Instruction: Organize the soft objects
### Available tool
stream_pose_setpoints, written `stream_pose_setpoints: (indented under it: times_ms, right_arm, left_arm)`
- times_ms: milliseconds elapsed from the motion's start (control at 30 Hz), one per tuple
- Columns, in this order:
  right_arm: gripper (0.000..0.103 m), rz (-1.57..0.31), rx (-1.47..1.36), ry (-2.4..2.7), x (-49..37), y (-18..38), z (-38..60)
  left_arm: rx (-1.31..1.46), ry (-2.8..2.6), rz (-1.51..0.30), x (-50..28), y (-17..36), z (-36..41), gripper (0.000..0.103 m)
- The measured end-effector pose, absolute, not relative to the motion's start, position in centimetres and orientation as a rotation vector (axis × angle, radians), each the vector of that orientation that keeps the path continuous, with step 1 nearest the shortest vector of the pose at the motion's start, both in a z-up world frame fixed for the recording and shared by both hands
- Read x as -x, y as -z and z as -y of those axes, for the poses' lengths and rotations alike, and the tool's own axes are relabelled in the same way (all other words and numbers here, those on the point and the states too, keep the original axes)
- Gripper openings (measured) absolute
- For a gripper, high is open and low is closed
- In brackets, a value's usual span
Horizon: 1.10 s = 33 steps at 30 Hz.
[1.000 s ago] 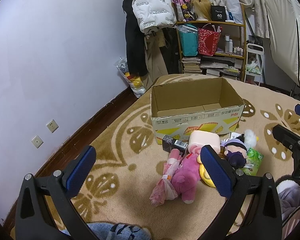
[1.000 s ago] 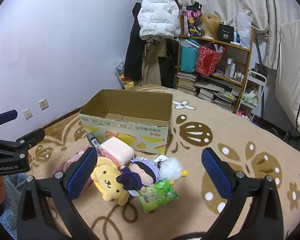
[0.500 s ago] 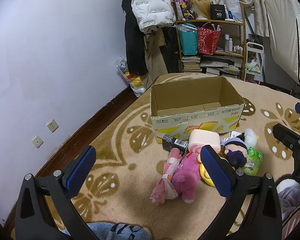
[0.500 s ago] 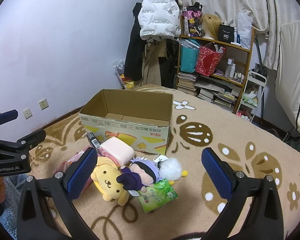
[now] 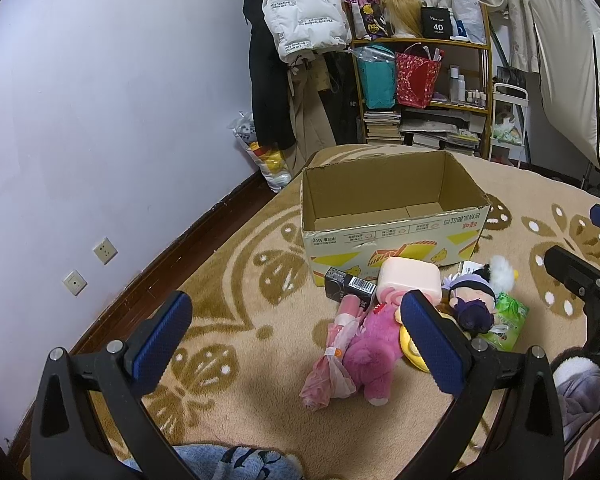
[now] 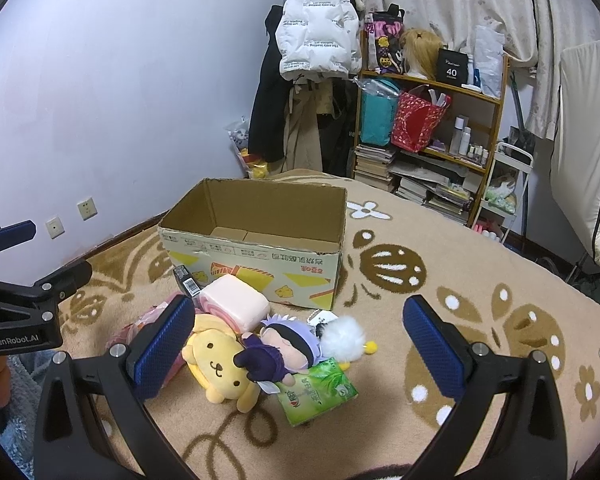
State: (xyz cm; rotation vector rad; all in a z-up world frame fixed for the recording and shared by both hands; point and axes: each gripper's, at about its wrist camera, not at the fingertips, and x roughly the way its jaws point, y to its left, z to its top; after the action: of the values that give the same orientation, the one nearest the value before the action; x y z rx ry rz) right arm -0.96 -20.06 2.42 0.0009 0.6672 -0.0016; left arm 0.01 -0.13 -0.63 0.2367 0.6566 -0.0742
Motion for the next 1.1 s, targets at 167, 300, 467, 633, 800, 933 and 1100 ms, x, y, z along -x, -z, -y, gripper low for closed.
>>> stream_pose_setpoints:
  times_ms: [167,300,467,633,800,933,1100]
  right_arm:
    - [0.103,-0.667,0.000,0.002,1.0,-2.4,20.1]
    - [0.103,-0.667,-0.003,0.003,1.0,-2.4,20.1]
    - [0.103,-0.662,-0.034,0.009,0.8,-2.3,20.6]
    - [0.103,-0.676,-0.089,0.024,0.0,-2.4,22.0]
    - [0.103,-0.703,-0.104,0.027,-1.1,-1.9,22.7]
    - [0.103,-0.716,-0.074,0.058,-1.8,-1.4,22.4]
    - [0.103,-0.741,-0.061,0.044,-3.0,-0.6,22.1]
  left_arm:
    - [-0.237,0.073,-0.657,0.0,0.6,0.1,0.103]
    - [-0.232,0.074,-0.658,-0.1,0.6,0.1,0.103]
    - [-0.214,0.076,-0.697,-0.8,1.1,-0.2,0.103]
    - [-0.199,0.068,-0.765,-2.3,1.8,-0.6,0.103]
    - [-0.175,0.085,-0.825,-3.6,2.6,-0.9,0.103]
    - [-0.157,0.099,-0.870,-4.8,3.3,-1.0,0.103]
    - [-0.191,0.094,-0.868,-6.5,3.5,-0.7,0.103]
